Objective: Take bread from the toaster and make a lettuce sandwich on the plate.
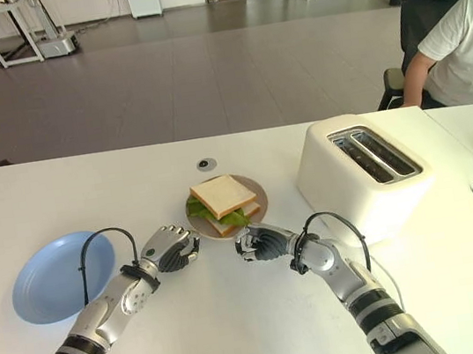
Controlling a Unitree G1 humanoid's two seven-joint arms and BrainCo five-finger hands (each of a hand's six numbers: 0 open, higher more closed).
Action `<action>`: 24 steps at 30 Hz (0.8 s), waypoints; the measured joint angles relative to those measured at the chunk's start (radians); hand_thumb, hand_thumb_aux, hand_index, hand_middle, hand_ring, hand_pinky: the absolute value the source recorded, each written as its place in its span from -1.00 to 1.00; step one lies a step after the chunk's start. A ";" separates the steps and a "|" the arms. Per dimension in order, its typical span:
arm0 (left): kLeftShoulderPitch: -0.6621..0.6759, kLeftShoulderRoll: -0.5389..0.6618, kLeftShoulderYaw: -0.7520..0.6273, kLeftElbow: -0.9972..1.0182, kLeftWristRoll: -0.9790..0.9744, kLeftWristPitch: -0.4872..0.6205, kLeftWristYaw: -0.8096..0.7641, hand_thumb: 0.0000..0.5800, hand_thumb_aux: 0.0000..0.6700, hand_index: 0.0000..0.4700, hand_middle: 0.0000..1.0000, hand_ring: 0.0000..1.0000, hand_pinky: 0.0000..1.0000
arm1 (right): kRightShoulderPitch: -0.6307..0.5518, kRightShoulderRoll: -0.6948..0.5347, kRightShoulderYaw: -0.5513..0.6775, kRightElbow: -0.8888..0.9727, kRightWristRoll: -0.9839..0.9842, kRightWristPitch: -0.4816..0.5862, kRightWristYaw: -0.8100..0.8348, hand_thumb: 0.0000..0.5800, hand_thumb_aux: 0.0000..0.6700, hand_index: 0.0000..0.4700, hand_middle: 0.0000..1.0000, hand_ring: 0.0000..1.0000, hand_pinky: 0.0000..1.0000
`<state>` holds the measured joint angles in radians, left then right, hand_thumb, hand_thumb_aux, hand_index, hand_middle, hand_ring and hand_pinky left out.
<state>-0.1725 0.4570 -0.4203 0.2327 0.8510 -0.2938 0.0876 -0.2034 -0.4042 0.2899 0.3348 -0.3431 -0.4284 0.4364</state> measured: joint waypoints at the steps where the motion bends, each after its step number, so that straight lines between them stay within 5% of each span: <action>1: 0.080 0.012 0.005 -0.096 -0.019 0.005 -0.025 -0.38 -0.66 -0.66 1.00 1.00 1.00 | 0.039 -0.025 -0.025 -0.050 0.022 -0.010 -0.002 0.53 0.03 0.03 0.73 0.73 0.73; 2: 0.150 0.019 0.018 -0.180 -0.048 0.011 -0.043 -1.00 -1.00 -1.00 0.46 0.46 0.46 | 0.068 -0.048 -0.047 -0.093 0.044 -0.017 0.002 -0.97 -0.98 -0.98 0.56 0.56 0.56; 3: 0.222 0.023 0.042 -0.290 -0.086 0.013 -0.055 -1.00 -1.00 -1.00 -1.00 -1.00 -1.00 | 0.101 -0.071 -0.069 -0.152 0.098 -0.024 0.024 -1.00 -1.00 -1.00 0.40 0.40 0.40; 5: 0.347 0.014 0.081 -0.461 -0.210 -0.010 -0.065 -1.00 -1.00 -1.00 -1.00 -1.00 -1.00 | 0.173 -0.104 -0.100 -0.292 0.288 -0.015 0.120 -1.00 -1.00 -1.00 0.18 0.18 0.18; 6: 0.403 0.001 0.094 -0.511 -0.315 -0.044 -0.066 -1.00 -1.00 -1.00 -1.00 -1.00 -1.00 | 0.204 -0.111 -0.110 -0.347 0.393 -0.011 0.164 -1.00 -1.00 -1.00 -1.00 -1.00 -1.00; 13: 0.455 -0.088 0.119 -0.500 -0.889 -0.236 -0.220 -1.00 -1.00 -1.00 -1.00 -1.00 -1.00 | 0.149 0.072 -0.166 -0.242 0.578 -0.045 0.141 -1.00 -1.00 -1.00 -1.00 -1.00 -1.00; 24: 0.454 -0.139 0.161 -0.481 -1.140 -0.309 -0.410 -1.00 -1.00 -1.00 -1.00 -1.00 -1.00 | 0.161 0.140 -0.258 -0.250 0.762 -0.012 0.195 -1.00 -1.00 -1.00 -1.00 -1.00 -1.00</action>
<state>0.2815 0.3176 -0.2588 -0.2488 -0.2893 -0.6023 -0.3224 -0.0422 -0.2644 0.0318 0.0843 0.4188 -0.4401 0.6315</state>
